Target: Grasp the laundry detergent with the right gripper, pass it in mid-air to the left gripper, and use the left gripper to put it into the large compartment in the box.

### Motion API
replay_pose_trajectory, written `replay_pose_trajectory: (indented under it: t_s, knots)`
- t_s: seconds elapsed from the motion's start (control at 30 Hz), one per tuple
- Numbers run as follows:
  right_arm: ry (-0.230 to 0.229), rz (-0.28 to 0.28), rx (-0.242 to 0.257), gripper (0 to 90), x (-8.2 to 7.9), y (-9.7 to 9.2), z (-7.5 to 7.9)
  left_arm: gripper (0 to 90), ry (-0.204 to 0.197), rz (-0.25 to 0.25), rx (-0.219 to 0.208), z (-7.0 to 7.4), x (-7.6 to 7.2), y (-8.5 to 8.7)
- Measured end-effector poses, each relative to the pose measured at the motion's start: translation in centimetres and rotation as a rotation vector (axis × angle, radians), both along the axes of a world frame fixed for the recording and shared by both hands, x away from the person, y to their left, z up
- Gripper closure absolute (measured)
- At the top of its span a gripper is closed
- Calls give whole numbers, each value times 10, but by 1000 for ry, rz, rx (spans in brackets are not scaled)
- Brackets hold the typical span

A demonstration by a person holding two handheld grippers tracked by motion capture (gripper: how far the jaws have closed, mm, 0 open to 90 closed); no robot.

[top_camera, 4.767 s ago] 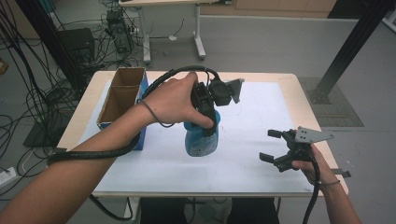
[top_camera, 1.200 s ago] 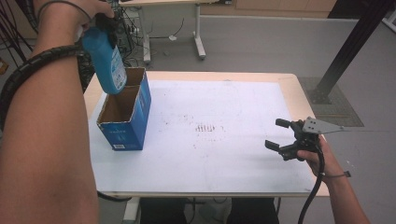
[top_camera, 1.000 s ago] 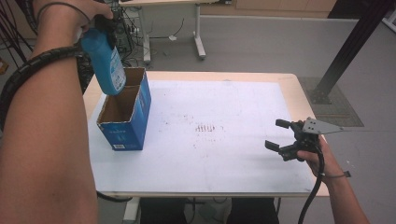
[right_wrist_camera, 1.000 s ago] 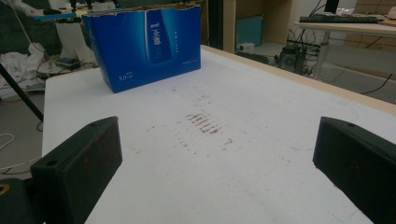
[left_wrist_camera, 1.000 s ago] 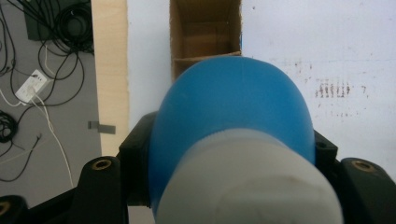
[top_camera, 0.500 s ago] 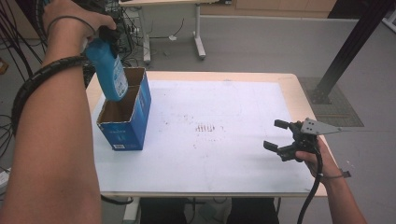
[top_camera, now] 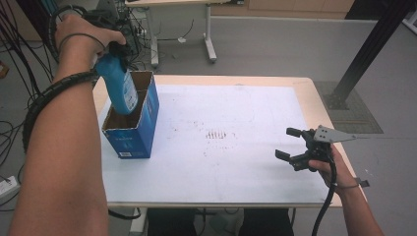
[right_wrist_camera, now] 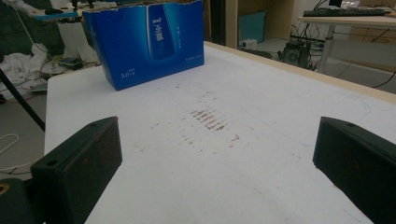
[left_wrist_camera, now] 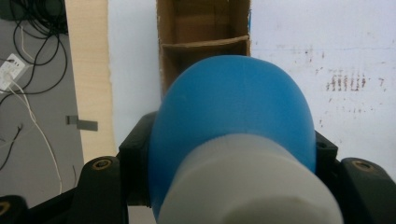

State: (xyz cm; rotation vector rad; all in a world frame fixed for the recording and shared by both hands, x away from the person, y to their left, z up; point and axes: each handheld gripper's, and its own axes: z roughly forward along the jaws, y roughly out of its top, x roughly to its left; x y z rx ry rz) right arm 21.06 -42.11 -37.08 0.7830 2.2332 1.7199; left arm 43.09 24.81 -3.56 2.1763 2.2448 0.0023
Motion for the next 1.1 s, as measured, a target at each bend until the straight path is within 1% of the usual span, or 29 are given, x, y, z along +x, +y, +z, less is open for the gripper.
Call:
replay_pose_trajectory:
  t_s: [0.07,0.13,0.17,0.23,0.37,0.4,0.43,0.6,0.63,0.7,0.73,0.8,0.97,1.1]
  knots:
    - [2,-2,1,14,0,0,0,378,4,-6,1,-4,1,0]
    - [3,-2,3,14,0,-1,-1,378,7,2,-11,-10,0,3]
    - [3,-2,1,14,-1,0,-1,378,13,-6,-9,-12,1,3]
    - [6,-1,0,14,-1,0,-2,378,14,-3,-13,-17,1,3]
    - [12,-2,0,14,-1,0,-2,378,25,-1,-8,-26,2,3]
    - [11,-1,-1,14,-1,0,-2,378,26,9,-8,-29,2,3]
    - [11,-2,-1,14,-1,0,-2,378,29,-2,-3,-31,3,4]
    - [18,-3,-2,14,-1,-1,-4,378,39,1,-3,-41,4,6]
    - [18,-3,-3,14,-1,-1,-4,378,39,1,-3,-41,4,6]
    - [19,-4,-3,14,-1,0,-5,378,36,2,-2,-46,3,7]
    - [19,-4,-1,14,-1,0,-5,378,39,10,-4,-47,4,7]
    - [19,-4,0,14,-2,0,-5,378,39,3,-2,-52,4,6]
    - [22,-4,0,14,-2,1,-6,378,55,-5,1,-66,6,4]
    - [27,-6,-1,14,-3,0,-8,378,60,-1,-6,-76,6,6]
